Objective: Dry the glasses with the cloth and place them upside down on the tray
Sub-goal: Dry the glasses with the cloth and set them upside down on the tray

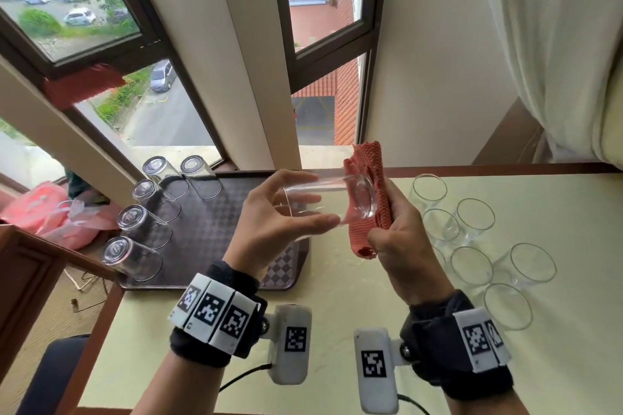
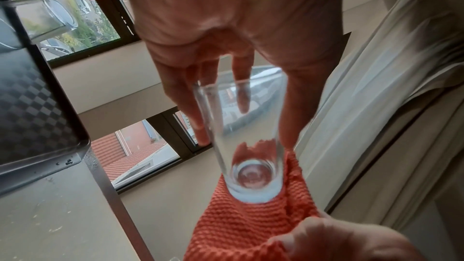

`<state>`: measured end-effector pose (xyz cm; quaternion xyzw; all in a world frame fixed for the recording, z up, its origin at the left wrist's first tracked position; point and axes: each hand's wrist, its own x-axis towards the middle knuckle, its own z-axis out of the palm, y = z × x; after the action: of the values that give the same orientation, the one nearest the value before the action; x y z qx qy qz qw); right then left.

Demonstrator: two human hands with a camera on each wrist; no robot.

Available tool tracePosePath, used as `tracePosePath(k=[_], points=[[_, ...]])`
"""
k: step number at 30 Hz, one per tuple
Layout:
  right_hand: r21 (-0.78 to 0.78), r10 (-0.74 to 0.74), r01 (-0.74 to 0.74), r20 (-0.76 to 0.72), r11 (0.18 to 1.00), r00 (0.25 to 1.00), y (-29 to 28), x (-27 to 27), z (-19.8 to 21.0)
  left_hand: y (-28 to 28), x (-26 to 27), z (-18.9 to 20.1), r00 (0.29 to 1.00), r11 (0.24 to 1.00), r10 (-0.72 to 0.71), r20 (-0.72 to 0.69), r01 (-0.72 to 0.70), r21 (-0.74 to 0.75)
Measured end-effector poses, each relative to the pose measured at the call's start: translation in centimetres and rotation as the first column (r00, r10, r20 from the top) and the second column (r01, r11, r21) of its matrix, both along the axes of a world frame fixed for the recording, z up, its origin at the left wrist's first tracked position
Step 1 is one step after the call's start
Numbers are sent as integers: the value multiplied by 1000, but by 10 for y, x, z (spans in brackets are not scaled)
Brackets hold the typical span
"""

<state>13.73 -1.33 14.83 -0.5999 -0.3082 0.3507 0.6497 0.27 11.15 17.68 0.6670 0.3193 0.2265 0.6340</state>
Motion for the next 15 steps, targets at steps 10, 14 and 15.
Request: tracePosePath(k=[10, 14, 15], points=[[42, 30, -30, -3, 999, 1000, 2, 11, 13, 2, 2, -3, 998, 999, 49, 38, -49, 15], [25, 70, -70, -1, 997, 998, 1, 11, 14, 6, 2, -5, 985, 988, 156, 70, -154, -21], [27, 64, -64, -2, 998, 998, 0, 11, 13, 7, 1, -3, 987, 989, 146, 67, -145, -23]])
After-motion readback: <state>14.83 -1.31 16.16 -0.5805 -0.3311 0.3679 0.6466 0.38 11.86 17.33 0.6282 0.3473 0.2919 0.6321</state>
